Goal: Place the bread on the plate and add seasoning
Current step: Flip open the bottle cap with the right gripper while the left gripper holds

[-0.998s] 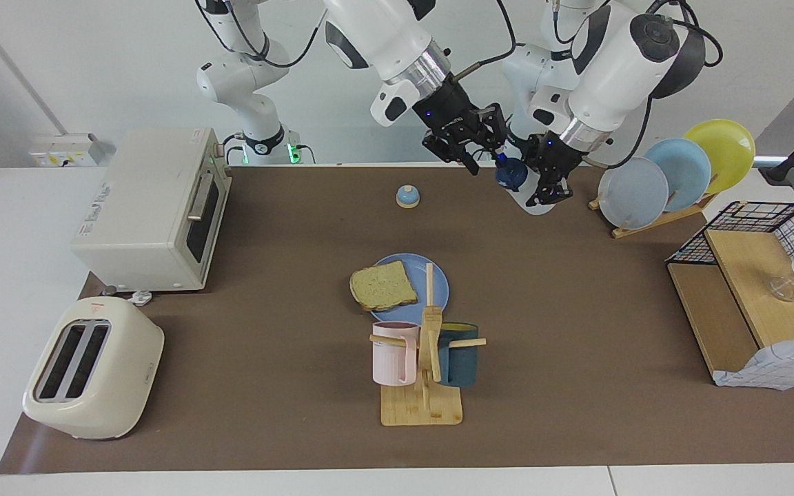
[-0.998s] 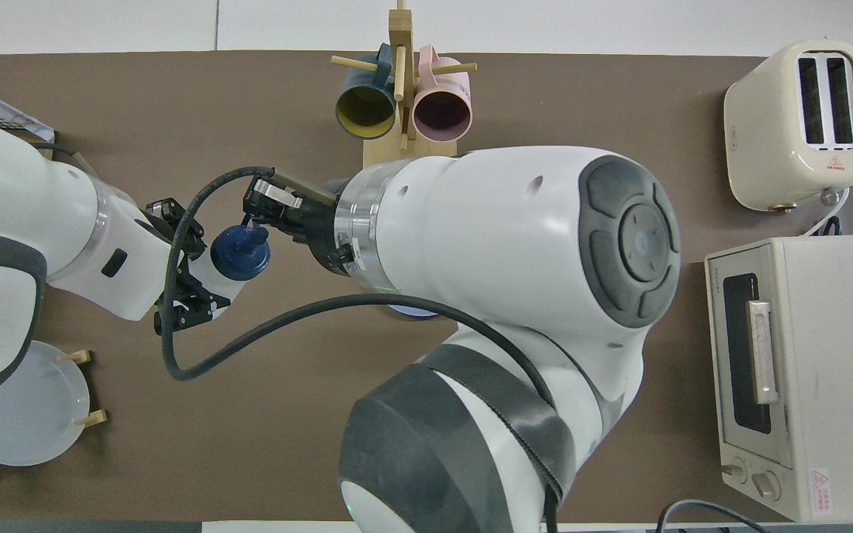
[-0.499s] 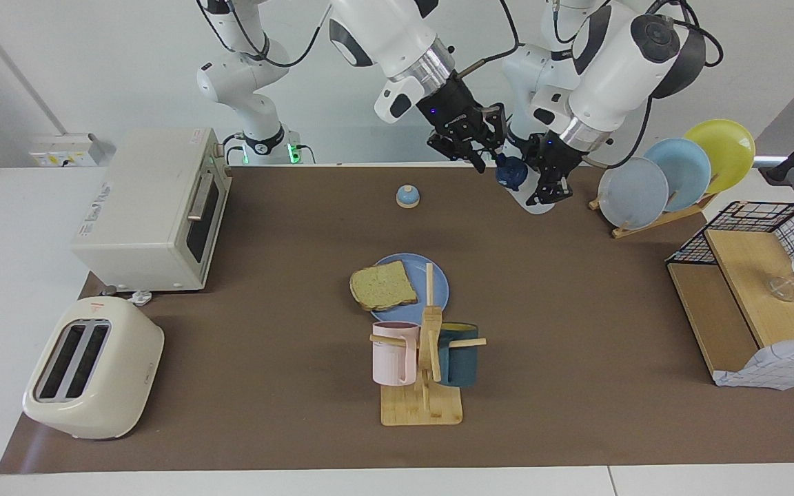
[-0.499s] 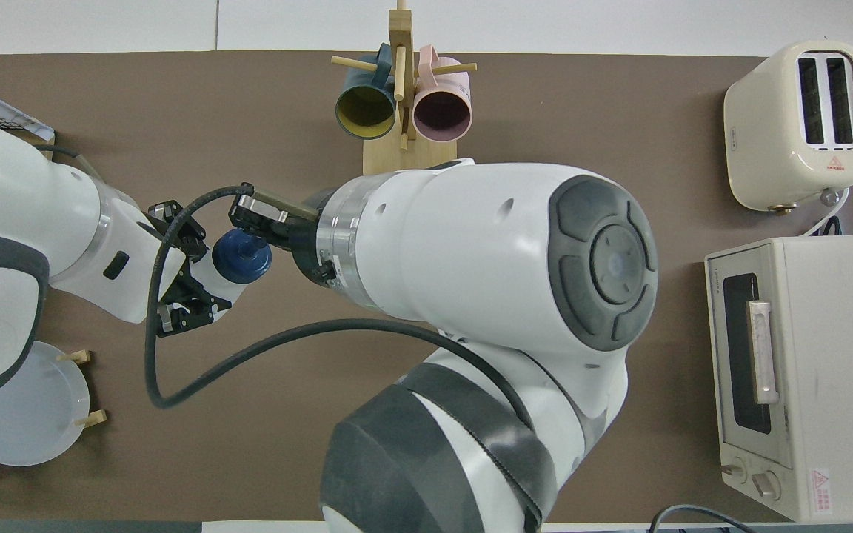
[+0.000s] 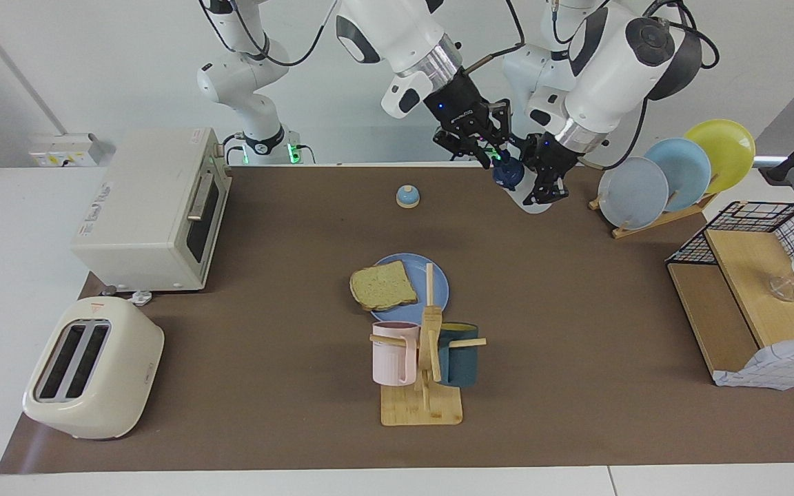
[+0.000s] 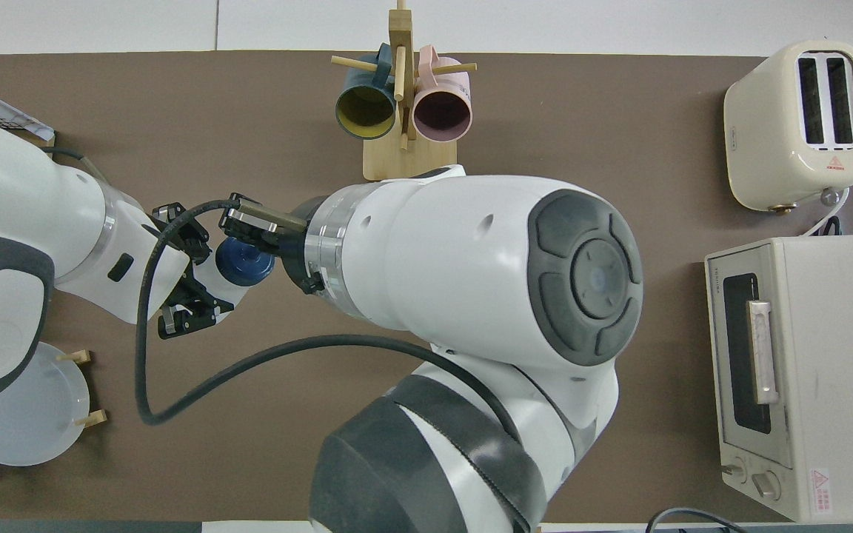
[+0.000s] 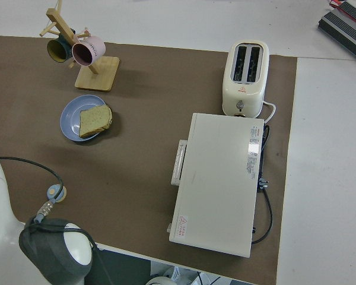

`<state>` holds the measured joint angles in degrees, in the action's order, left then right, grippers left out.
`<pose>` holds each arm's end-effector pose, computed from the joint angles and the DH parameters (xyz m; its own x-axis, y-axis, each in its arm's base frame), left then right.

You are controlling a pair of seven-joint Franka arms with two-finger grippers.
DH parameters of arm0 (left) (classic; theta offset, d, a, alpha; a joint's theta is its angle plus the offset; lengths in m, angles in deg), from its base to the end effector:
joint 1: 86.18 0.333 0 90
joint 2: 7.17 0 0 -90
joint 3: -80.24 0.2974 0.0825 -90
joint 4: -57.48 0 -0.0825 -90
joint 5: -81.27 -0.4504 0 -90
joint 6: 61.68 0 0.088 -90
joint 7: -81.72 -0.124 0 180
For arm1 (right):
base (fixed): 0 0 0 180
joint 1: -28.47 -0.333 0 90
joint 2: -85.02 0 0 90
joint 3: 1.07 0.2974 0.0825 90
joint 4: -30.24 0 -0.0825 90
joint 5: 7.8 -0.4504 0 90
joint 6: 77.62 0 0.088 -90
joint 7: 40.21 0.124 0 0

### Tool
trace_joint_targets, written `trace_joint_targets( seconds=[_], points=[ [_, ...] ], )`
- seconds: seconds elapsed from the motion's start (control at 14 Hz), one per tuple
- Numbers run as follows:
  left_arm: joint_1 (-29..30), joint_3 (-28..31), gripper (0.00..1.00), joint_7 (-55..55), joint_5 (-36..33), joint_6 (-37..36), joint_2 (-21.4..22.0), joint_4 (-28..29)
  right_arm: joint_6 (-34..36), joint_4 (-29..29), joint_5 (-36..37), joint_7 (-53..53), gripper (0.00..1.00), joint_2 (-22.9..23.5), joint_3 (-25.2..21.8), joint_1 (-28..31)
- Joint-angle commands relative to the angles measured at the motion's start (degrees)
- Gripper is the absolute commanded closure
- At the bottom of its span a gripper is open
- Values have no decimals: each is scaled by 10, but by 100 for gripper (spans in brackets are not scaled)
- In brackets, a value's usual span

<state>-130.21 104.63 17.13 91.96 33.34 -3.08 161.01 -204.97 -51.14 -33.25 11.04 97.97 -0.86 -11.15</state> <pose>0.5581 -0.2170 0.5114 0.1340 -0.9789 0.1546 -0.9799 -0.1076 0.1679 0.5592 0.4913 0.6010 0.9370 -0.3480 -0.0305 -0.2837 -0.7071 -0.6477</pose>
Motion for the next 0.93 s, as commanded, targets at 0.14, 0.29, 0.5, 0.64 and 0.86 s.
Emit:
trace_joint_targets(
  seconds=[0.14,0.29,0.5,0.64,0.86],
  points=[
    [-4,3,100,-9,6,0,16,15,-11,-5,11,-8,74,-3,1,2],
    [-4,3,100,-9,6,-1,19,16,-12,-5,11,-8,82,-3,1,2],
    [-4,3,100,-9,6,2,21,22,-17,-11,12,-10,83,-5,1,2],
    [-4,2,100,-8,6,2,22,22,-26,-14,12,-10,83,-6,1,1],
    [-4,2,100,-8,6,2,21,22,-26,-14,12,-10,100,-5,1,1]
  ],
)
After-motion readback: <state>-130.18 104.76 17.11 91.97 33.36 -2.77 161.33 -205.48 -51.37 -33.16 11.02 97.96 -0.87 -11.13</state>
